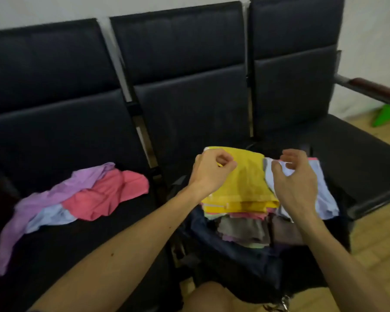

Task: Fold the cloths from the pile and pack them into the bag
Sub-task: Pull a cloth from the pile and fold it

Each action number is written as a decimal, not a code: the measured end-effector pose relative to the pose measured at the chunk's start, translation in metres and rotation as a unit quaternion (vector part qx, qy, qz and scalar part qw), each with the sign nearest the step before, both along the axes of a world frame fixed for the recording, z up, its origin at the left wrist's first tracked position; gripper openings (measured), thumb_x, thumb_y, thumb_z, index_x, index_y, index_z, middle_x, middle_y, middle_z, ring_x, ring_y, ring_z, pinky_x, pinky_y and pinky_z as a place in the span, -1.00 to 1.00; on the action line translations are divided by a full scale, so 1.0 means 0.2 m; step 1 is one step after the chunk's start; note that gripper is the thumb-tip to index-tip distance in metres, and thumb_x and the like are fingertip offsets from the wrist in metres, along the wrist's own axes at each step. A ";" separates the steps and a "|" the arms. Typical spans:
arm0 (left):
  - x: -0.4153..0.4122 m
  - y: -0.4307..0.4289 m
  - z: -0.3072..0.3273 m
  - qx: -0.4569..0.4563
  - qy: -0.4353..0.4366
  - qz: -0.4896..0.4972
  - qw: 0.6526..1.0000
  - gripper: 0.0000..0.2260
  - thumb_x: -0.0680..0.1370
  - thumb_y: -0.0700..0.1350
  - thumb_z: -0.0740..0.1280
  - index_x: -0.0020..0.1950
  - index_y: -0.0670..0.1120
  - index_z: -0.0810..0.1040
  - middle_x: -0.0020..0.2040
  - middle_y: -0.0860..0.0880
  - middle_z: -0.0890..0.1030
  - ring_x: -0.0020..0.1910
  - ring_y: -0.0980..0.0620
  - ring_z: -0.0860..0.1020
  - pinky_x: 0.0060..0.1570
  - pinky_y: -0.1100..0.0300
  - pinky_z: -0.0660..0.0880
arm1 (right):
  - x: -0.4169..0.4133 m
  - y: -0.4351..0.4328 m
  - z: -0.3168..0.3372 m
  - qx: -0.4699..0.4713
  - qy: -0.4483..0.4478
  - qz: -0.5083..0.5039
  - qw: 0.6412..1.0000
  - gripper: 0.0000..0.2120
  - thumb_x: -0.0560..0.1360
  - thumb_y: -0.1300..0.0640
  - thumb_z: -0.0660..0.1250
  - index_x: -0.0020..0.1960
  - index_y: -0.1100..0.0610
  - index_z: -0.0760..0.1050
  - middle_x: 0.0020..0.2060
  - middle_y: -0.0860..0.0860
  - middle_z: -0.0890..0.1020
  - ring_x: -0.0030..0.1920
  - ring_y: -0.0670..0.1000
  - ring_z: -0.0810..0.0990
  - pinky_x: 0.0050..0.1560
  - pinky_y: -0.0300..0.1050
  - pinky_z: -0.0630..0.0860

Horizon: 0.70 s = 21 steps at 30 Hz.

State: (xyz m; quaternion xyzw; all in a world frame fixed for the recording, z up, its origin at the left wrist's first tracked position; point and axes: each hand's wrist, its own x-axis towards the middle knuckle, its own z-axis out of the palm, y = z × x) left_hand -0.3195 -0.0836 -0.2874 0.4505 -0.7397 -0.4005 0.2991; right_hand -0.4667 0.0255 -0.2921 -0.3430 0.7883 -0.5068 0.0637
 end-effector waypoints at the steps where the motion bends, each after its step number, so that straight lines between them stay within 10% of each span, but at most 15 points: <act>1: 0.20 -0.02 -0.01 -0.014 0.006 0.035 0.999 -0.88 0.47 -0.04 0.48 -0.22 0.13 0.60 -0.34 0.11 0.63 -0.28 0.11 0.64 -0.21 0.14 0.59 | 0.19 0.00 0.01 -0.035 -0.008 0.041 0.999 -0.76 0.53 0.12 0.35 0.19 0.04 0.47 0.04 -0.04 0.62 0.09 0.04 0.56 0.07 0.00 0.46; 9: 1.52 -0.11 -0.41 0.057 -0.098 0.243 0.963 -0.86 0.49 -0.12 0.49 -0.18 0.09 0.59 -0.24 0.07 0.65 -0.20 0.04 0.63 -0.12 0.12 0.57 | 1.35 -0.32 -0.39 0.074 -0.074 0.294 0.950 -0.74 0.50 0.20 0.41 0.16 0.03 0.52 -0.09 -0.10 0.63 -0.05 -0.07 0.62 0.03 -0.13 0.52; 14: 1.86 -0.26 -0.73 0.116 -0.090 0.307 0.940 -0.88 0.48 -0.16 0.47 -0.19 0.06 0.63 -0.18 0.05 0.69 -0.09 0.03 0.66 -0.06 0.21 0.52 | 1.77 -0.64 -0.66 0.205 -0.072 0.375 0.901 -0.66 0.54 0.17 0.37 0.29 -0.01 0.48 0.14 -0.03 0.60 0.19 0.00 0.57 0.10 -0.22 0.43; 17: 1.90 -0.34 -0.89 0.109 -0.124 0.302 0.939 -0.89 0.53 -0.16 0.42 0.04 -0.03 0.68 0.12 -0.01 0.64 0.11 0.01 0.60 0.07 0.20 0.49 | 1.88 -0.77 -0.81 0.267 0.017 0.448 0.853 -0.50 0.59 0.14 0.30 0.50 -0.08 0.30 0.51 -0.01 0.28 0.47 0.08 0.27 0.39 -0.07 0.30; 21: 1.93 -0.47 -1.02 0.055 -0.242 0.265 0.932 -0.74 0.62 -0.11 0.28 0.30 0.05 0.58 0.60 -0.04 0.09 0.50 -0.11 0.16 0.39 0.02 0.29 | 1.97 -0.91 -0.95 0.321 0.153 0.521 0.776 -0.41 0.62 0.10 0.23 0.56 -0.19 0.11 0.60 -0.11 -0.14 0.55 0.12 -0.02 0.45 0.19 0.20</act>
